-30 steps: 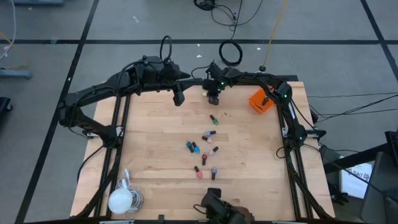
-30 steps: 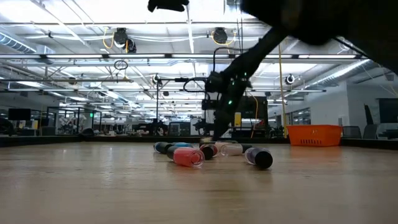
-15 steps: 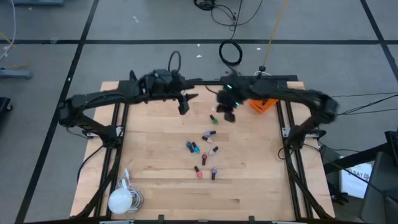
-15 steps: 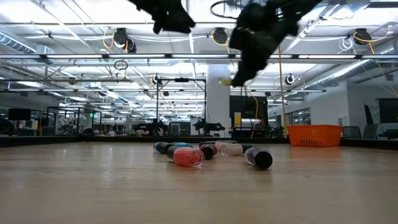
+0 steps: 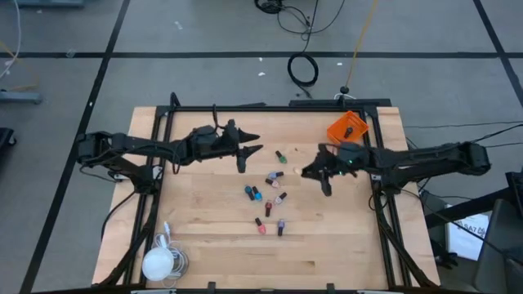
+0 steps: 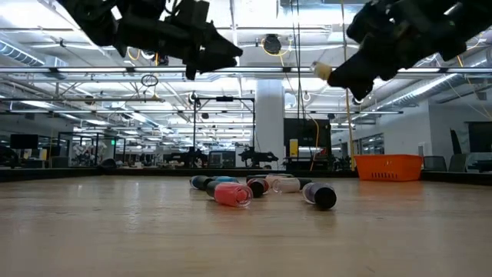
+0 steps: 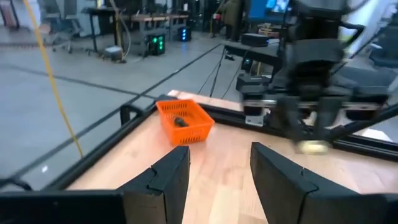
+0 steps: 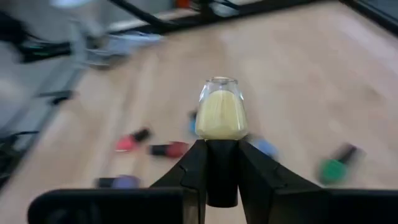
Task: Pick & Place Nail Polish
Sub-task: Put the yellow nail polish bottle into the orange basket
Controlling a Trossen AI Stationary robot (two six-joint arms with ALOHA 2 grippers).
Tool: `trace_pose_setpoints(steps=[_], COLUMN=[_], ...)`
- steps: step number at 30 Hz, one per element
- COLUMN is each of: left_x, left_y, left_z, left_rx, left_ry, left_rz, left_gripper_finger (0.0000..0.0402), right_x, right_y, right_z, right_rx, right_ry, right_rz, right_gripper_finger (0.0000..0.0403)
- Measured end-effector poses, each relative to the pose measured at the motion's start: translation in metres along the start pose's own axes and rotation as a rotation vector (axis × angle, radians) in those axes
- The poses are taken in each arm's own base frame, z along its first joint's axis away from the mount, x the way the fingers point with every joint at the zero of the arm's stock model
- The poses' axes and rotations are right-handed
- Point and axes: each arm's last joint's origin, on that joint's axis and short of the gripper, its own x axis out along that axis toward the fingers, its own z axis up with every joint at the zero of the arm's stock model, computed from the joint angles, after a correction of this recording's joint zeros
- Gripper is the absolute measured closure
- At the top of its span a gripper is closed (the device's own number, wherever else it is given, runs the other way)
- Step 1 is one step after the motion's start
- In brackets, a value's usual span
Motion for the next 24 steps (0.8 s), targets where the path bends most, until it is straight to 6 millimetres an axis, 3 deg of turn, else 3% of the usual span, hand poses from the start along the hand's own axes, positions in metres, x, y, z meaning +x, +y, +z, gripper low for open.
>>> trace_pose_setpoints(steps=[6,13,19,24], left_x=[-0.001,0.0,0.0,0.0], left_y=[0.0,0.001,0.0,0.0], left_z=[-0.004,0.0,0.001,0.001], left_rx=[-0.016,0.023,0.029,0.03], left_ry=[0.026,-0.012,-0.019,-0.019], left_rz=[0.001,0.001,0.001,0.001], left_gripper_finger=[0.0236,0.0236,0.0236,0.0236], right_x=[0.001,-0.014,-0.028,-0.046], right_y=[0.033,0.074,0.095,0.11], right_z=[-0.001,0.012,0.017,0.026], right_rx=[-0.09,-0.258,-0.32,-0.391], right_ry=[-0.185,-0.393,-0.515,-0.741], right_rz=[0.32,0.75,0.933,1.016], right_gripper_finger=[0.0355,0.0355,0.0355,0.0355])
